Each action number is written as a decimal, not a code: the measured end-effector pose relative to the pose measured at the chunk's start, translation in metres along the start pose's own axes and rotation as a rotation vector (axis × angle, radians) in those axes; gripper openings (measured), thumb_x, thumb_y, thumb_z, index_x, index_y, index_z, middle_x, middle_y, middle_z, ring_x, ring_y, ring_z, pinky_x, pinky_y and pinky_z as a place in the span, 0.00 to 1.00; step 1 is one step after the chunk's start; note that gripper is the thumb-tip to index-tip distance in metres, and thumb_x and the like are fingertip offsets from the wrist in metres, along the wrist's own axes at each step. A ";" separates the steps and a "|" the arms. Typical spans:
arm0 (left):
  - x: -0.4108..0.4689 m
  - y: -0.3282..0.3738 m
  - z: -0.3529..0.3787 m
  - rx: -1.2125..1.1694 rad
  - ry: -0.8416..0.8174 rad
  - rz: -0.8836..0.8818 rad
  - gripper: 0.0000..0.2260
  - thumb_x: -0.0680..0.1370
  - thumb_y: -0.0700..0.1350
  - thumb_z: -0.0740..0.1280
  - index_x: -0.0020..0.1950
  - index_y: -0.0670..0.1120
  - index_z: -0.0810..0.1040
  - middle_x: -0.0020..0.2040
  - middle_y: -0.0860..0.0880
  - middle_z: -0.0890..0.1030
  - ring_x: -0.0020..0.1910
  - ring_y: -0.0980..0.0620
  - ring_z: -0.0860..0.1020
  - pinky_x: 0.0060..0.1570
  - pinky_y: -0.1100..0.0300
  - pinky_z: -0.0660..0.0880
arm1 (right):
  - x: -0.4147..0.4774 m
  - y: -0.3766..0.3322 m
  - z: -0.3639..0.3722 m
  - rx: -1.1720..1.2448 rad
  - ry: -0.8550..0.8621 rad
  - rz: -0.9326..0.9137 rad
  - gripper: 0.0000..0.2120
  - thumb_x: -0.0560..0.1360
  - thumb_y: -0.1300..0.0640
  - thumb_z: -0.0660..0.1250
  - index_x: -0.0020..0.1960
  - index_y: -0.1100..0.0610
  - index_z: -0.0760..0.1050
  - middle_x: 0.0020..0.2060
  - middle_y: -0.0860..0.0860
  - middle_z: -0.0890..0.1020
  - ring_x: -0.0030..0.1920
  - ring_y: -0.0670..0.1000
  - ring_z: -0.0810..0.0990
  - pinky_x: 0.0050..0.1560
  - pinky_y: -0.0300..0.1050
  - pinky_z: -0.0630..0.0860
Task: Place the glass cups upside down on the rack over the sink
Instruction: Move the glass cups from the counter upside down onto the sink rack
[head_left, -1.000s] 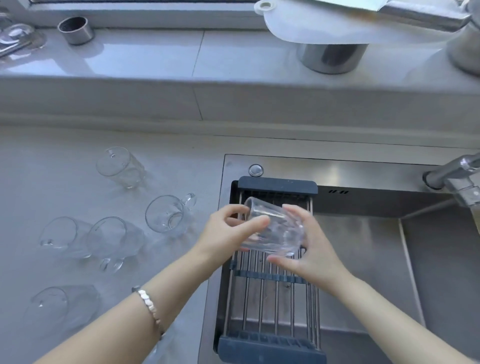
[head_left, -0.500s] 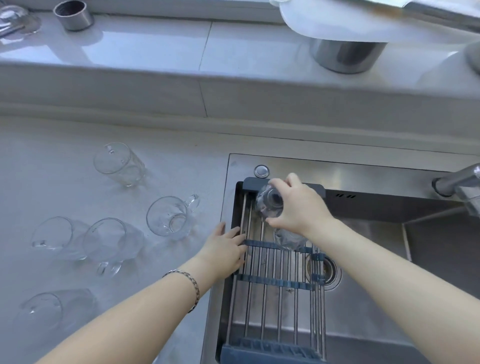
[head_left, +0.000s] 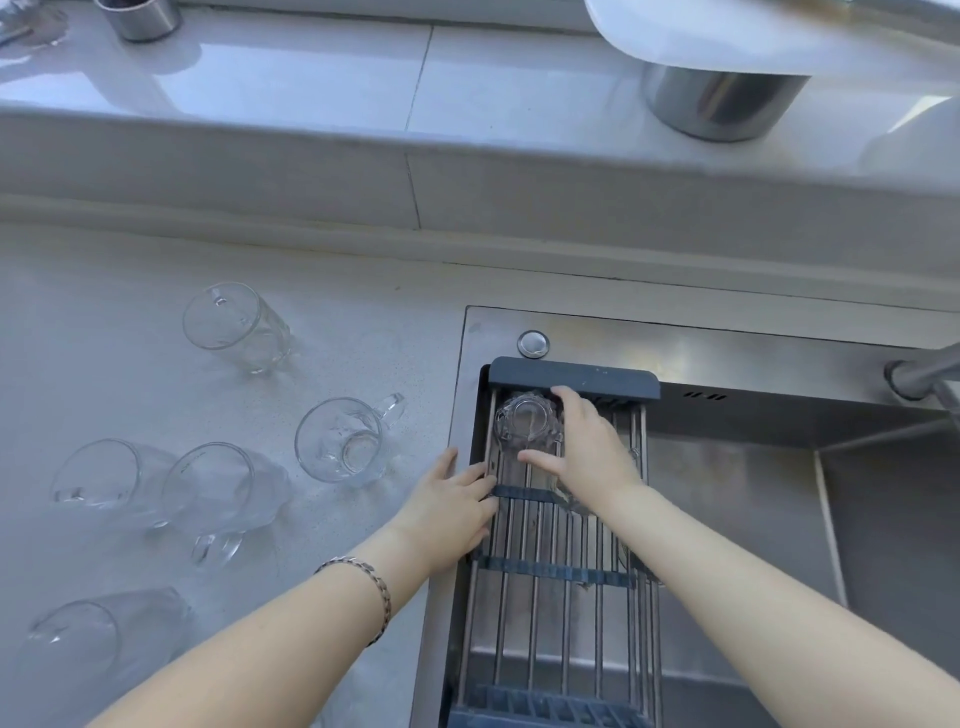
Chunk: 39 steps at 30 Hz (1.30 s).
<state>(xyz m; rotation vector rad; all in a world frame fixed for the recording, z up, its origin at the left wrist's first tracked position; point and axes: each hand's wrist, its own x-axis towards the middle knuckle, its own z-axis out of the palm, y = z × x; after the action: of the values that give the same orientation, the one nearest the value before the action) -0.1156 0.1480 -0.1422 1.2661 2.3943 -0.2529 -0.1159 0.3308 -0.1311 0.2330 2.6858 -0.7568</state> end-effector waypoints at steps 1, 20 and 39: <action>0.000 0.002 0.001 -0.044 -0.035 -0.004 0.18 0.72 0.54 0.69 0.59 0.48 0.80 0.65 0.48 0.78 0.68 0.50 0.73 0.69 0.41 0.64 | -0.008 0.007 -0.003 -0.029 -0.013 -0.014 0.43 0.67 0.39 0.70 0.73 0.56 0.55 0.70 0.55 0.66 0.69 0.56 0.67 0.69 0.51 0.65; -0.021 0.010 -0.027 -0.170 0.013 -0.055 0.16 0.80 0.42 0.56 0.67 0.43 0.71 0.70 0.44 0.72 0.75 0.47 0.62 0.75 0.42 0.51 | -0.019 0.009 -0.024 -0.285 0.027 -0.109 0.34 0.69 0.55 0.73 0.71 0.57 0.61 0.71 0.56 0.63 0.72 0.57 0.62 0.72 0.52 0.59; -0.142 -0.096 -0.030 -0.401 -0.059 -0.869 0.33 0.70 0.45 0.69 0.72 0.51 0.59 0.64 0.43 0.67 0.59 0.39 0.68 0.55 0.51 0.73 | -0.020 -0.144 0.054 0.129 0.054 -0.156 0.37 0.59 0.48 0.77 0.61 0.59 0.65 0.57 0.53 0.71 0.60 0.55 0.68 0.61 0.44 0.65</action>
<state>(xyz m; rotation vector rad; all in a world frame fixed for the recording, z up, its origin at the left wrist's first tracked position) -0.1320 -0.0026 -0.0556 0.0030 2.6161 -0.0405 -0.1178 0.1792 -0.0990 0.0764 2.7328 -0.9849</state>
